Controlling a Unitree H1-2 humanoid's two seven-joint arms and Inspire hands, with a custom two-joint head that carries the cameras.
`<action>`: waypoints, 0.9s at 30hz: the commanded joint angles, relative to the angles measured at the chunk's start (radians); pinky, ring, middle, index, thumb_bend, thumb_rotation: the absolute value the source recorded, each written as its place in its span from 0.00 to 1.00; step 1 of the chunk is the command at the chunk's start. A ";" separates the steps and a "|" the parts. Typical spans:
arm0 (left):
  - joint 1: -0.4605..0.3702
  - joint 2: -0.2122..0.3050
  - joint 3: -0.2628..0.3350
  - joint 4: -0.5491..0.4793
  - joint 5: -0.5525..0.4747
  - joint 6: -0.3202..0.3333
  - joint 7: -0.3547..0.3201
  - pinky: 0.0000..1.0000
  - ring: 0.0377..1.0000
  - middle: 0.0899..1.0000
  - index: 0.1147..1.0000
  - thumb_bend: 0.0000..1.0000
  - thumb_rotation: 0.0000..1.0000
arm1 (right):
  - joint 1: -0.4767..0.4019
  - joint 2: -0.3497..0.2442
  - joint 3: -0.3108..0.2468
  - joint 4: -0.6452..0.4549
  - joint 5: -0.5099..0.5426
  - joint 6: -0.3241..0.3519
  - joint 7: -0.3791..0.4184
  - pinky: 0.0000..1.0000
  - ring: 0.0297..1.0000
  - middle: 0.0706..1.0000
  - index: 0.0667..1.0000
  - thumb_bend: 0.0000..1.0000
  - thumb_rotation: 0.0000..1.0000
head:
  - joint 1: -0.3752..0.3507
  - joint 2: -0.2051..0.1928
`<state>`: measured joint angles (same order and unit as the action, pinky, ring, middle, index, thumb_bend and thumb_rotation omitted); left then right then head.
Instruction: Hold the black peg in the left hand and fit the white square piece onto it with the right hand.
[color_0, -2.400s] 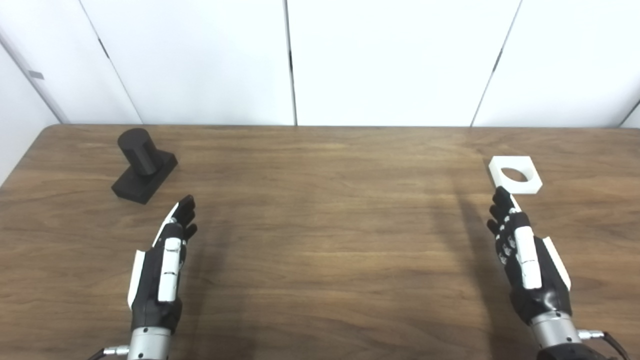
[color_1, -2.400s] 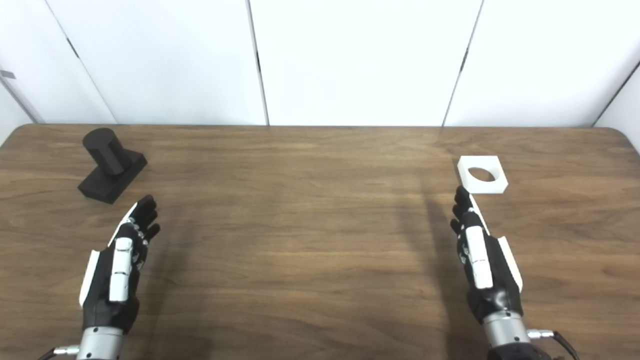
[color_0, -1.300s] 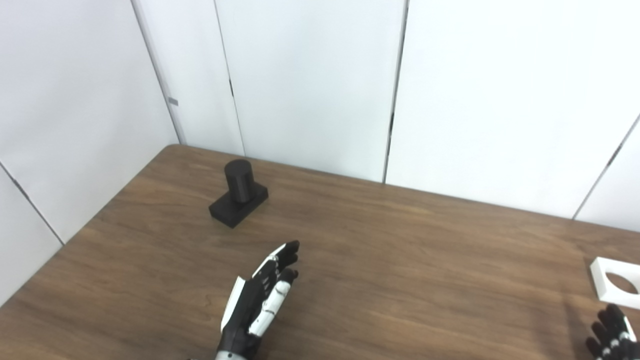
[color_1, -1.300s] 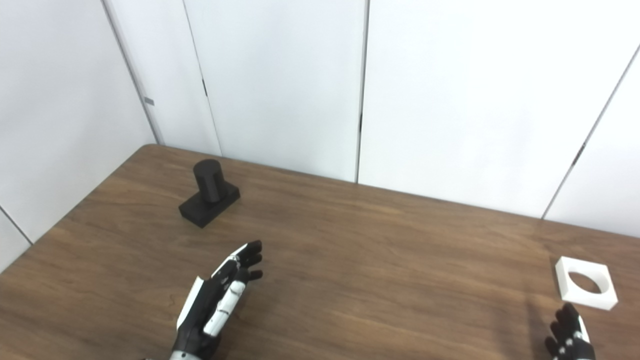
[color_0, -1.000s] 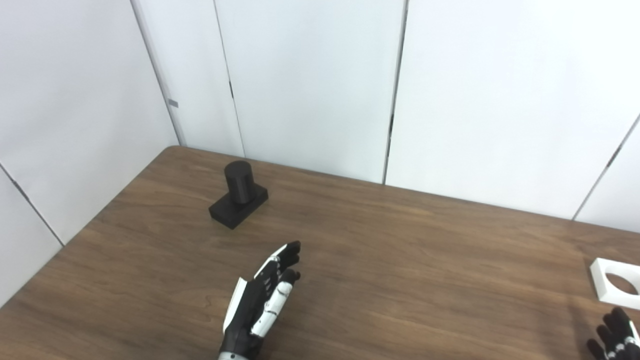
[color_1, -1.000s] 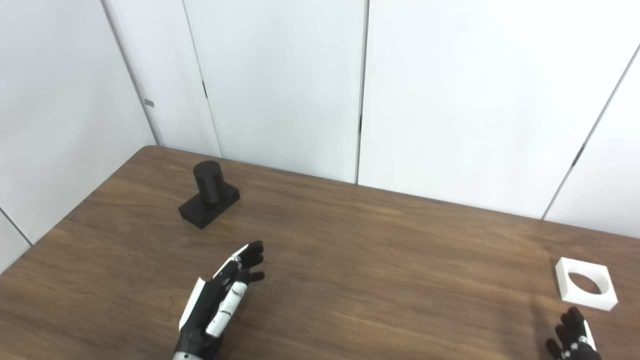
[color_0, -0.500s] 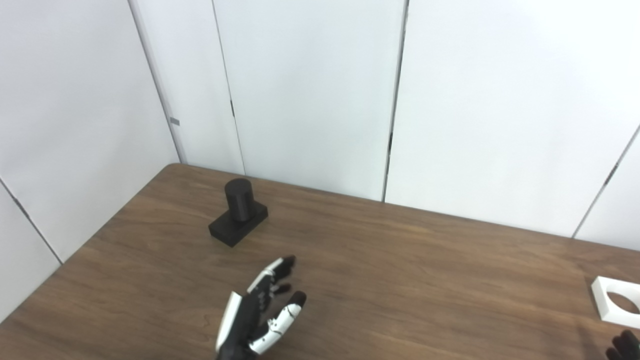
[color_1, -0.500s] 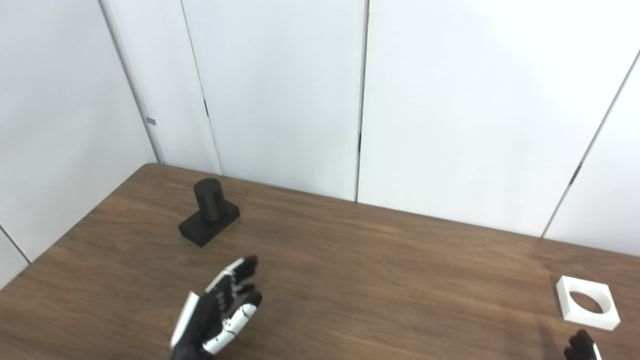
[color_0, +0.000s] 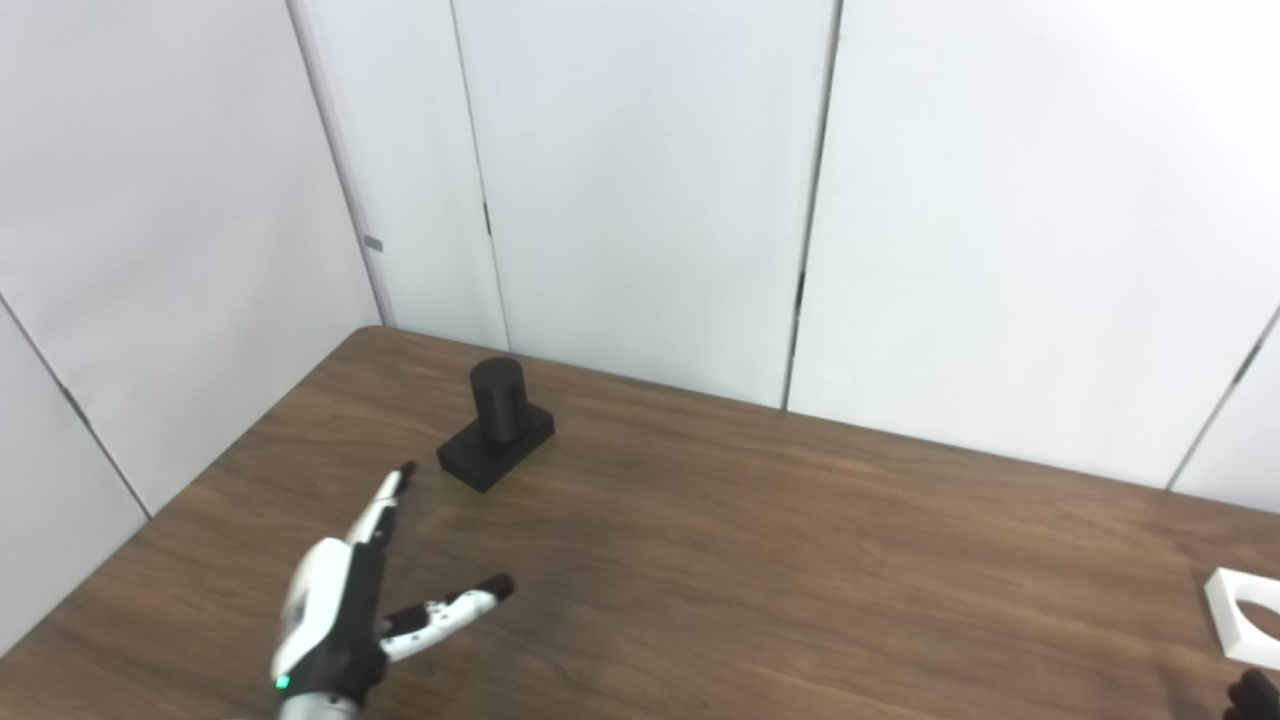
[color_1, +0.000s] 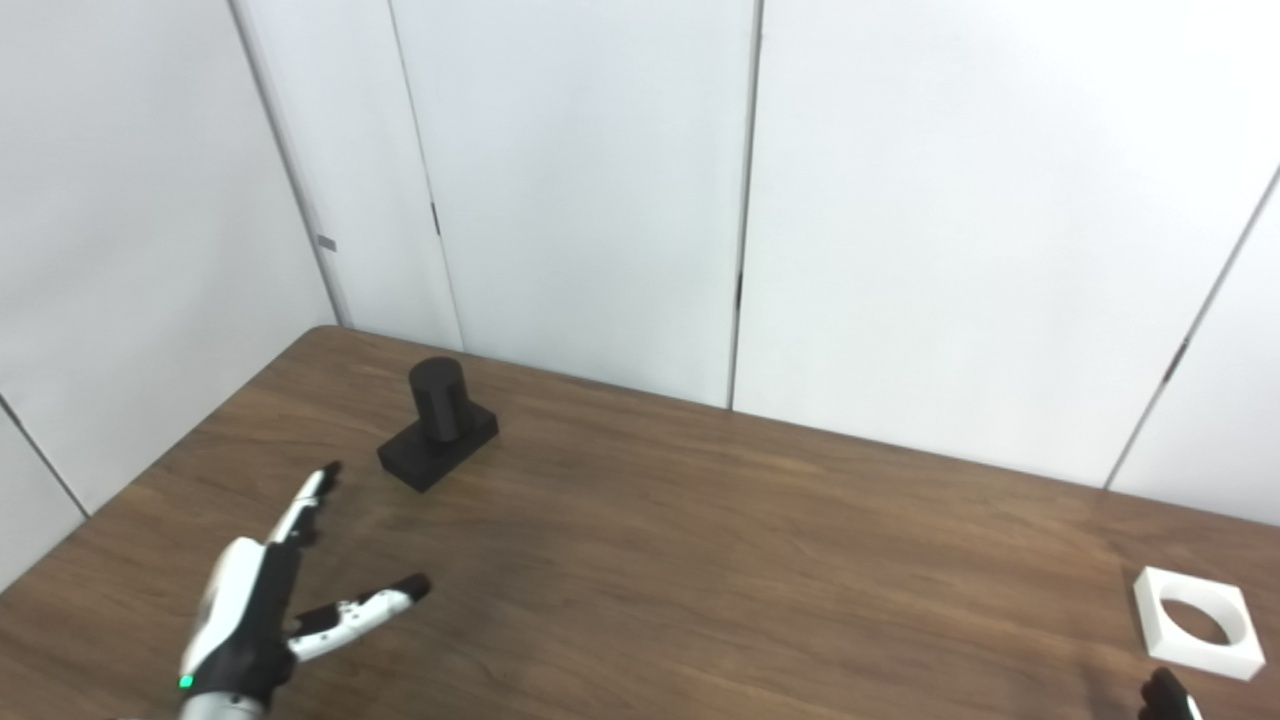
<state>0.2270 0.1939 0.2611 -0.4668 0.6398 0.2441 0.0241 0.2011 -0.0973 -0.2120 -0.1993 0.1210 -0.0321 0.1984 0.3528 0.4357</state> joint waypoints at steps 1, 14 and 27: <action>-0.037 0.050 0.002 0.010 0.100 0.012 0.035 0.99 0.99 0.97 0.96 1.00 0.57 | 0.088 -0.013 0.019 -0.012 -0.006 -0.017 -0.002 1.00 1.00 0.97 0.94 0.66 1.00 | 0.000 0.001; -0.212 0.182 -0.016 0.282 0.224 0.084 0.085 1.00 0.98 0.95 0.88 1.00 0.70 | 0.094 -0.012 0.031 -0.022 -0.004 -0.007 -0.006 1.00 1.00 0.96 0.92 0.68 1.00 | -0.009 0.004; -0.398 0.222 -0.117 0.531 0.198 0.109 0.125 1.00 1.00 0.97 0.86 1.00 0.71 | 0.107 -0.006 0.042 -0.047 -0.018 0.010 -0.016 1.00 1.00 0.95 0.90 0.73 1.00 | -0.021 0.010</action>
<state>-0.1323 0.3851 0.1440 0.0723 0.8412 0.3590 0.1085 0.2057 -0.0957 -0.1866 -0.2145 0.1050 -0.0126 0.1852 0.3298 0.4449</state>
